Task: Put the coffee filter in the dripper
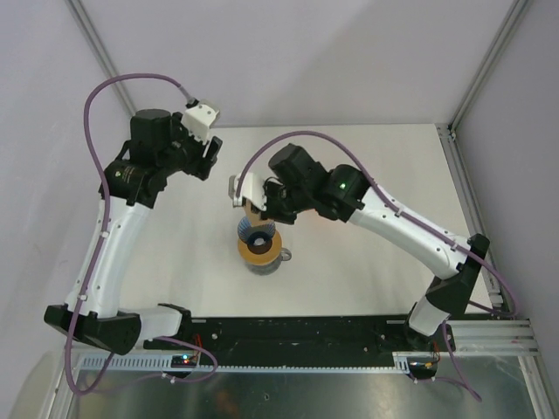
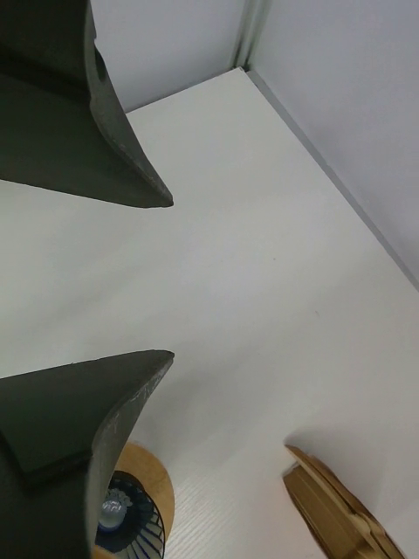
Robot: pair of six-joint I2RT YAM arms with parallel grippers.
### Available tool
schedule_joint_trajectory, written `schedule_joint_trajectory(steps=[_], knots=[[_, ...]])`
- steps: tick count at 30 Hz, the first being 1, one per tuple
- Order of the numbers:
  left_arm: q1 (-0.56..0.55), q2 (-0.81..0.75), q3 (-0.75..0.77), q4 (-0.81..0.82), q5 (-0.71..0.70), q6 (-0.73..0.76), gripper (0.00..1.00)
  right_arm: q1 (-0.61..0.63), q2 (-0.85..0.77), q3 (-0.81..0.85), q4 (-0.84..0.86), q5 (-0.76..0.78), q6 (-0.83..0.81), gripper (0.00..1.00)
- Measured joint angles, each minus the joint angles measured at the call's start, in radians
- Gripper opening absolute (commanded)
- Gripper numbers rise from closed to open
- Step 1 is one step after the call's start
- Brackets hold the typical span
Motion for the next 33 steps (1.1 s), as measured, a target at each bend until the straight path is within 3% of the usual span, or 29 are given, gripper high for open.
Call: schedule_joint_trajectory(steps=[12,19,33], knots=[[0.031,-0.014,-0.064,0.028,0.037,0.0,0.71,0.101,0.137,0.122,-0.23,0.136,-0.058,0.0],[0.032,-0.018,-0.088,0.043,0.086,0.0,0.71,0.115,0.227,0.166,-0.279,0.15,-0.073,0.0],[0.034,-0.021,-0.25,0.042,0.463,0.009,0.71,0.111,0.28,0.203,-0.298,0.121,-0.088,0.0]])
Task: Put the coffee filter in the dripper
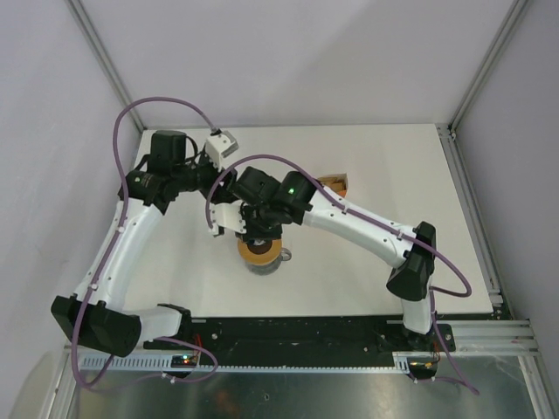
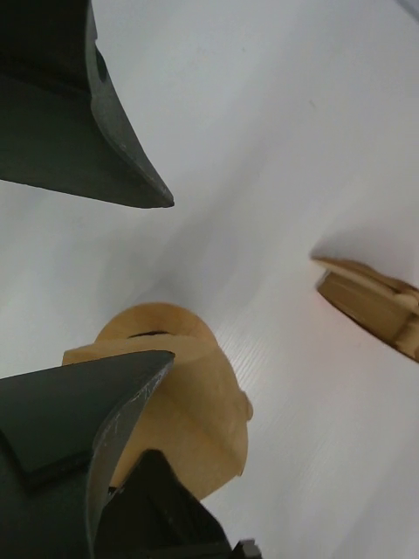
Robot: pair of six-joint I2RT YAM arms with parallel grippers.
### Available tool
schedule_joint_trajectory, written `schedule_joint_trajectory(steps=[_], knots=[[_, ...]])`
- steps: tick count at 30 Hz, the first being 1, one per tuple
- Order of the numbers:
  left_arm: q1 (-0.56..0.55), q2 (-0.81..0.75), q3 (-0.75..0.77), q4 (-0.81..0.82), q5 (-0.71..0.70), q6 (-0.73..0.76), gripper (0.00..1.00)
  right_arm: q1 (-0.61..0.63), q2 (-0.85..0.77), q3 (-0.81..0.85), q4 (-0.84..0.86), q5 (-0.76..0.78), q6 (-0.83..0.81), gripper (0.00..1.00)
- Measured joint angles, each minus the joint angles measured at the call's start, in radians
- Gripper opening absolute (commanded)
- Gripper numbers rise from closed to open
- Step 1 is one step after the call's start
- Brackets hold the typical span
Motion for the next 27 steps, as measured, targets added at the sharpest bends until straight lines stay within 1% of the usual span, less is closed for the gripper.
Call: schedule_joint_trajectory(steps=[6,11,13,15,17,19,20,23,27], knots=[[0.0,-0.005,-0.055,-0.001,0.085,0.009,0.7,-0.011,0.01,0.0,0.0,-0.026,-0.007,0.0],[-0.004,-0.007,-0.092,-0.003,0.112,0.013,0.67,-0.016,0.031,0.001,-0.001,-0.039,-0.014,0.0],[-0.009,-0.007,-0.101,-0.004,0.111,0.018,0.66,-0.016,0.037,0.001,-0.002,-0.04,-0.016,0.06],[-0.014,-0.007,-0.11,-0.006,0.111,0.019,0.65,-0.016,0.038,0.001,-0.004,-0.04,-0.017,0.16],[-0.019,-0.007,-0.116,-0.006,0.11,0.021,0.63,-0.016,0.038,0.001,-0.003,-0.04,-0.018,0.29],[-0.022,-0.007,-0.119,-0.006,0.11,0.023,0.62,-0.016,0.038,0.001,-0.002,-0.04,-0.017,0.38],[-0.023,-0.007,-0.122,-0.006,0.11,0.026,0.62,-0.016,0.038,0.001,0.0,-0.04,-0.019,0.42],[-0.026,-0.007,-0.126,-0.007,0.108,0.029,0.62,-0.016,0.038,0.001,0.008,-0.04,-0.019,0.48],[-0.028,-0.007,-0.127,-0.006,0.1,0.03,0.62,-0.016,0.034,0.001,0.016,-0.039,-0.019,0.51]])
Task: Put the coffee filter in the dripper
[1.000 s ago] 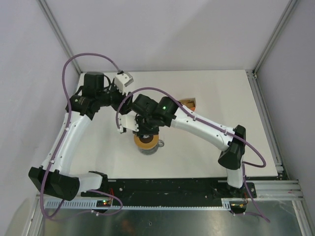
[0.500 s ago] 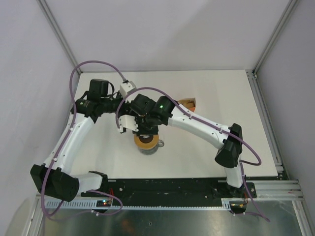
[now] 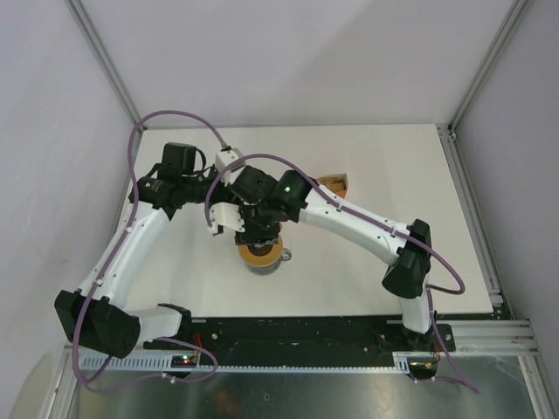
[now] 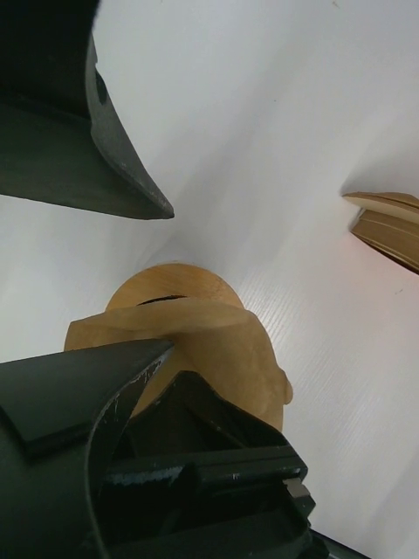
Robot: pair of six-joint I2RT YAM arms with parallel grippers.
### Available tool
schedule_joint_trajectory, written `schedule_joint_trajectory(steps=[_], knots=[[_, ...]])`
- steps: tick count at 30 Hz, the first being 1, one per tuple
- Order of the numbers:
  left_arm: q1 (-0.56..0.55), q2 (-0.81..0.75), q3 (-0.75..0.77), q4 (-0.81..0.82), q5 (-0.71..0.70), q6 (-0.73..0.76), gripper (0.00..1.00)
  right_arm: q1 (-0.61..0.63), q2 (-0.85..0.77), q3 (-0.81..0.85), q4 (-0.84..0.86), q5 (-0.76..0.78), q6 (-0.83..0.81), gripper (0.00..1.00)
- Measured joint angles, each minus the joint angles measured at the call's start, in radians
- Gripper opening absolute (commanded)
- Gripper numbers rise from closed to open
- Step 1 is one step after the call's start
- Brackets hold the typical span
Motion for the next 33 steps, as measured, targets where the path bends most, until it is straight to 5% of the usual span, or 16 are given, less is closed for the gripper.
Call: schedule_joint_trajectory(steps=[16,18,24,33], knots=[[-0.002,0.0,0.0,0.0,-0.035,0.007,0.62,0.006,-0.064,0.0,0.031,-0.011,-0.013,0.57],[-0.002,0.0,0.0,0.0,-0.051,0.006,0.64,0.008,-0.075,0.002,0.032,-0.027,-0.014,0.52],[0.015,0.001,0.037,-0.003,-0.143,-0.003,0.67,-0.024,-0.148,0.014,0.093,-0.134,0.064,0.05],[0.089,0.001,0.062,0.008,-0.206,-0.029,0.68,-0.107,-0.13,0.067,0.149,-0.103,0.228,0.0]])
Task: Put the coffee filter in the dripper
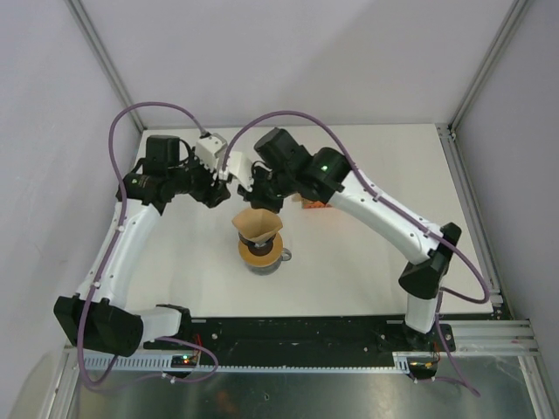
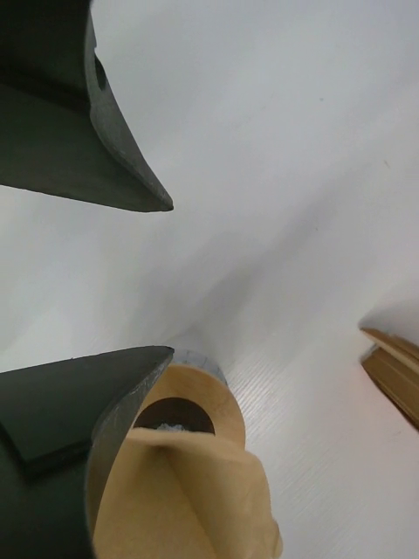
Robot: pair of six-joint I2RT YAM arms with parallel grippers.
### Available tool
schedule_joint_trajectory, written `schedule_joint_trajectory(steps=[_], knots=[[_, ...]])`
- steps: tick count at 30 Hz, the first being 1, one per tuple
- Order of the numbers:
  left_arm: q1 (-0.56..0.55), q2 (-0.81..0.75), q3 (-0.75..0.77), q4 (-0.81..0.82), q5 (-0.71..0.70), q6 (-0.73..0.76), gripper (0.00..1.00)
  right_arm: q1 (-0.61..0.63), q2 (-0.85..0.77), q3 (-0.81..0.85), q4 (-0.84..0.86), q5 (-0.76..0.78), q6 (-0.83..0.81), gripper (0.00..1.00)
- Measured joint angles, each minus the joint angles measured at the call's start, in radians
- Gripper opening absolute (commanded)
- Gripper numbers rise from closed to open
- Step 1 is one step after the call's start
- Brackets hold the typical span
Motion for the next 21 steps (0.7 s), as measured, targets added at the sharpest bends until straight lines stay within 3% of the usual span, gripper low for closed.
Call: schedule_joint_trajectory(steps=[21], knots=[[0.078,0.0,-0.013,0.008,-0.028,-0.017,0.69,0.066,0.23,-0.003,-0.124,0.034,0.015,0.0]])
